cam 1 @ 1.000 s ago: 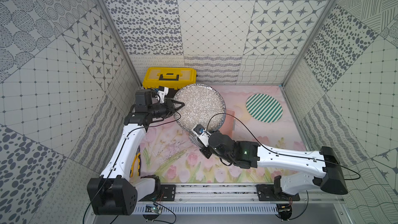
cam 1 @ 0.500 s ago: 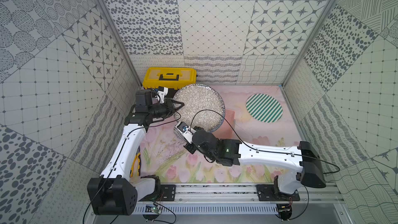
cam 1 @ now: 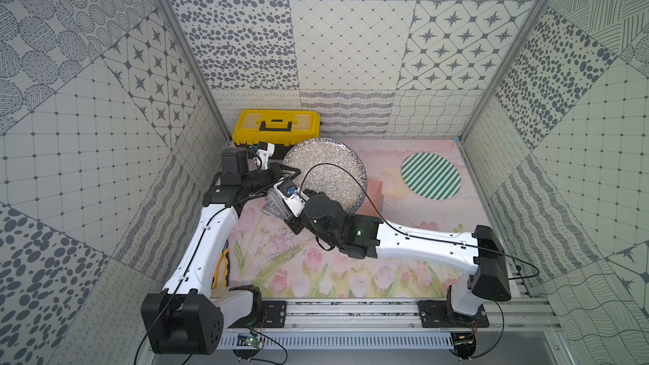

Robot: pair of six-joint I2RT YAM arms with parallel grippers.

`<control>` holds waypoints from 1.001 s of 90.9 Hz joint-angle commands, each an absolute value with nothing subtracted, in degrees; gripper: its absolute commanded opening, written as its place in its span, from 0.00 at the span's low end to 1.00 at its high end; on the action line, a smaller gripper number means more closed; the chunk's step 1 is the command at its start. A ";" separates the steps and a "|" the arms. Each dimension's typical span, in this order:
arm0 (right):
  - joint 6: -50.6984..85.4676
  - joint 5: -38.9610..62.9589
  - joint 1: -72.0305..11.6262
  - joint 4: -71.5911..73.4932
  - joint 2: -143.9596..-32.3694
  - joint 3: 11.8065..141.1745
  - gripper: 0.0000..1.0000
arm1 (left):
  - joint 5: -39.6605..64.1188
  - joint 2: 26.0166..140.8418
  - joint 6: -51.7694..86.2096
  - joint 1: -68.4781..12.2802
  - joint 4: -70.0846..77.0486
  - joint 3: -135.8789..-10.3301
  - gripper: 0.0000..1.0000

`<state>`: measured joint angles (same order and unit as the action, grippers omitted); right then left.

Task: Wipe the wet plate dry
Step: Wipe the plate with towel, then place the towel at the center of the board.

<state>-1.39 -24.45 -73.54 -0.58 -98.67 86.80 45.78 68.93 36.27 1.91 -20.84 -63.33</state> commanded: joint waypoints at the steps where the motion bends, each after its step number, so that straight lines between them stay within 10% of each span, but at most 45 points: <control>1: 0.25 -23.97 -71.89 6.78 -95.12 89.51 0.00 | 53.64 67.76 34.59 1.81 -12.09 -63.55 0.00; 67: 33.87 -33.34 -70.09 -22.70 -47.78 40.12 0.00 | 51.93 65.72 30.88 1.86 -15.05 -65.54 0.00; 91: 39.70 -18.80 -70.58 -25.01 -54.83 33.10 0.00 | 51.23 65.25 29.52 1.89 -16.23 -66.15 0.00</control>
<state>35.68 -25.65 -70.04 -25.06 -48.99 33.43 42.72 66.50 29.50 1.93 -26.26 -63.99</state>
